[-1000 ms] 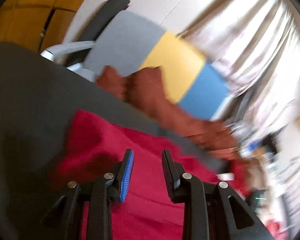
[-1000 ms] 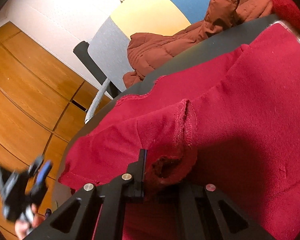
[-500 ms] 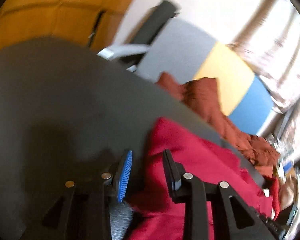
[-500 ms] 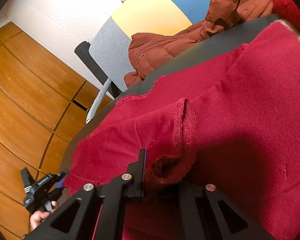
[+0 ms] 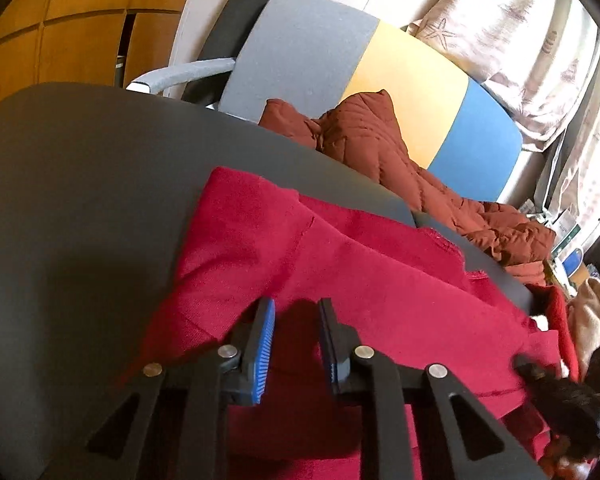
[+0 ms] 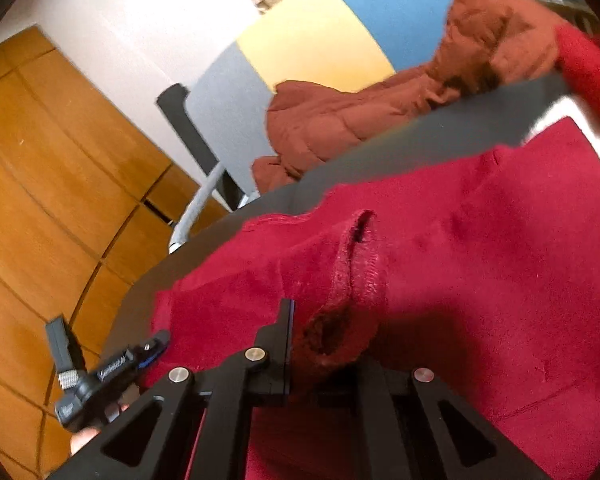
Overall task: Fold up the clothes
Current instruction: 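Fold the sweatshirt edge over with the right tool while the left tool holds the fabric, then release the red sweatshirt with both tools and pull them back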
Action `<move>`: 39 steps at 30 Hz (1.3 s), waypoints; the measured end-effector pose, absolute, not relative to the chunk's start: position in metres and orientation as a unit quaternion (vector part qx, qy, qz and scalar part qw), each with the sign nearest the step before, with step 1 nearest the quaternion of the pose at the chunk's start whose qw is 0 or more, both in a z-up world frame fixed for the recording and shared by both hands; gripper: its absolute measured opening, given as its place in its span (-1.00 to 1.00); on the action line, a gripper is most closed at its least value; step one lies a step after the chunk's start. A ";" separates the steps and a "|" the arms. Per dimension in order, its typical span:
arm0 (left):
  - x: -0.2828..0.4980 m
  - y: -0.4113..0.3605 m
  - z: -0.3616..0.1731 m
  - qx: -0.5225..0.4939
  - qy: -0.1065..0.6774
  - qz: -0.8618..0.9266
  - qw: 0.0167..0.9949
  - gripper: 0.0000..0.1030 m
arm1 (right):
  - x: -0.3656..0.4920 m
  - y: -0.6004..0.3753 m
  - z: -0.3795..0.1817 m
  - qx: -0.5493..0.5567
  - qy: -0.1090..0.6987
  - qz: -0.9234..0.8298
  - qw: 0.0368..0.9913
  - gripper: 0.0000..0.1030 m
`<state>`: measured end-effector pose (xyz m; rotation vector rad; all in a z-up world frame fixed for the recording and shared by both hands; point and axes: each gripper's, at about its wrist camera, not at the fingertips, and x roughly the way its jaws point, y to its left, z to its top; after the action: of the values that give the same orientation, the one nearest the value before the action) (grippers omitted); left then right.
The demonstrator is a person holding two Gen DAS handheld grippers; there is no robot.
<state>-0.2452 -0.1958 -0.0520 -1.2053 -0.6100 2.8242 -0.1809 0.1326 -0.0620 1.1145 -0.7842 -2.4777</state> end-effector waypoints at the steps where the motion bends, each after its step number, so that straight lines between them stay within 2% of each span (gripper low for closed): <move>1: -0.244 -0.197 -0.053 -0.384 -0.192 0.903 0.002 -0.59 | -0.183 0.133 -0.069 0.395 -0.279 -0.861 0.160 -0.92; 4: -0.238 -0.199 -0.053 -0.383 -0.189 0.904 -0.008 -0.59 | -0.182 0.140 -0.070 0.397 -0.295 -0.851 0.176 -0.89; 6: -0.232 -0.200 -0.052 -0.382 -0.191 0.904 -0.011 -0.59 | -0.170 0.145 -0.064 0.396 -0.295 -0.853 0.170 -0.72; 8: -0.225 -0.201 -0.052 -0.382 -0.193 0.904 -0.013 -0.59 | -0.150 0.151 -0.055 0.382 -0.285 -0.866 0.152 -0.45; 11: -0.216 -0.202 -0.050 -0.380 -0.196 0.904 -0.017 -0.59 | -0.131 0.155 -0.050 0.380 -0.237 -0.885 0.128 -0.45; 13: -0.216 -0.203 -0.050 -0.379 -0.199 0.904 -0.020 -0.59 | -0.133 0.155 -0.054 0.396 -0.202 -0.888 0.115 -0.59; 15: -0.215 -0.204 -0.051 -0.379 -0.197 0.904 -0.027 -0.59 | -0.146 0.158 -0.055 0.402 -0.187 -0.890 0.107 -0.60; 16: -0.216 -0.203 -0.051 -0.380 -0.195 0.904 -0.030 -0.59 | -0.153 0.159 -0.055 0.405 -0.179 -0.891 0.101 -0.67; 17: -0.216 -0.203 -0.051 -0.380 -0.192 0.904 -0.035 -0.59 | -0.160 0.160 -0.055 0.408 -0.171 -0.892 0.096 -1.00; 23: -0.234 -0.199 -0.053 -0.383 -0.176 0.904 -0.078 -0.59 | -0.206 0.179 -0.065 0.405 -0.192 -0.889 0.094 -1.00; 28: -0.245 -0.188 -0.044 -0.389 -0.139 0.907 -0.081 -0.57 | -0.225 0.160 -0.051 0.411 -0.115 -0.901 0.074 -1.00; 31: -0.223 -0.184 -0.028 -0.366 -0.132 0.919 -0.057 -0.49 | -0.202 0.158 -0.035 0.396 -0.124 -0.906 0.080 -0.75; 33: -0.201 -0.178 -0.022 -0.361 -0.133 0.923 -0.009 -0.46 | -0.181 0.149 -0.032 0.403 -0.113 -0.903 0.098 -0.73; 37: -0.158 -0.170 -0.032 -0.382 -0.085 0.920 0.010 -0.46 | -0.152 0.138 -0.042 0.418 -0.078 -0.899 0.108 -0.75; 39: -0.153 -0.179 -0.047 -0.403 -0.099 0.910 0.006 -0.46 | -0.146 0.142 -0.045 0.411 -0.070 -0.903 0.102 -0.76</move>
<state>-0.1531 -0.1790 -0.0473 -1.2621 -0.3110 2.8467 -0.1457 0.1418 -0.0455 1.2131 -0.2066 -2.6664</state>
